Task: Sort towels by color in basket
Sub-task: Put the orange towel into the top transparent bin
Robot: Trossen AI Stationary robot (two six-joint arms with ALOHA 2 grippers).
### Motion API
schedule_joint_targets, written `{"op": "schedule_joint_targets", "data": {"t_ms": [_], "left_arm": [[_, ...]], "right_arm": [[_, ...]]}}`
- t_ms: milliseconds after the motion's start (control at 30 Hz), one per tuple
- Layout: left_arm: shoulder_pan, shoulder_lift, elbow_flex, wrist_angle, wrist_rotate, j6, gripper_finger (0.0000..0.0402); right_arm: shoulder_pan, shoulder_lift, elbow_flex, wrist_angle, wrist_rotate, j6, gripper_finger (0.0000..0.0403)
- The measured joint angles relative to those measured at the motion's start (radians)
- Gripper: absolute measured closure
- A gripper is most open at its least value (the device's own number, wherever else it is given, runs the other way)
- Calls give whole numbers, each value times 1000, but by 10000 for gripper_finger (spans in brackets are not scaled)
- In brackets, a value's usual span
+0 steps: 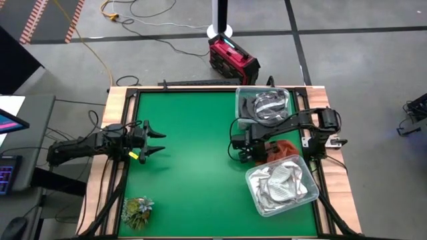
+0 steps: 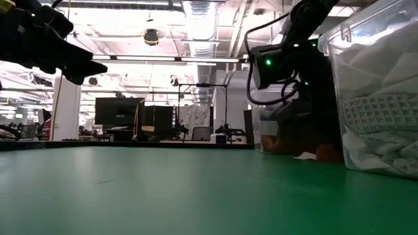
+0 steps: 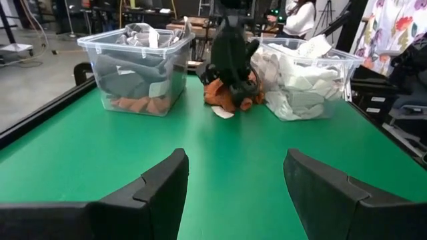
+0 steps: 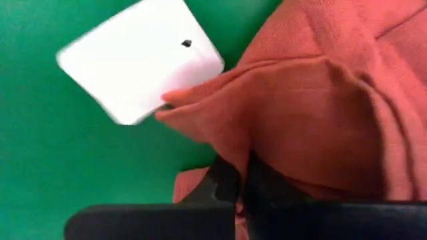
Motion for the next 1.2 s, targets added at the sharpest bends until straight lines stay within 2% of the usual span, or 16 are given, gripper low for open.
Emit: {"op": "schedule_joint_targets", "data": {"t_ms": [100, 233, 300, 433, 600, 700, 767, 933, 1033, 1200], "left_arm": [[0, 0, 0, 1, -2, 2, 166], [0, 0, 0, 1, -3, -1, 166], [0, 0, 0, 1, -3, -16, 166], [0, 0, 0, 6, -3, -46, 166], [0, 0, 0, 19, -3, -92, 166], [0, 0, 0, 31, -3, -110, 166], [0, 0, 0, 48, -3, -122, 166], [0, 0, 0, 59, -4, -142, 166], [0, 0, 0, 58, -5, -160, 166], [0, 0, 0, 53, -6, -178, 166]], "right_arm": [[-2, -61, 40, 7, 36, -11, 375], [-1, -170, 98, 100, 82, -93, 375], [2, -234, 127, 145, 142, -123, 376], [16, -368, 178, 254, 362, -216, 376], [25, -501, 212, 261, 657, -330, 376], [33, -558, 233, 315, 825, -482, 376], [29, -588, 244, 409, 865, -629, 376], [8, -647, 249, 653, 874, -944, 376], [-4, -677, 249, 618, 940, -1048, 376], [-34, -726, 249, 486, 1112, -1173, 376]]}}
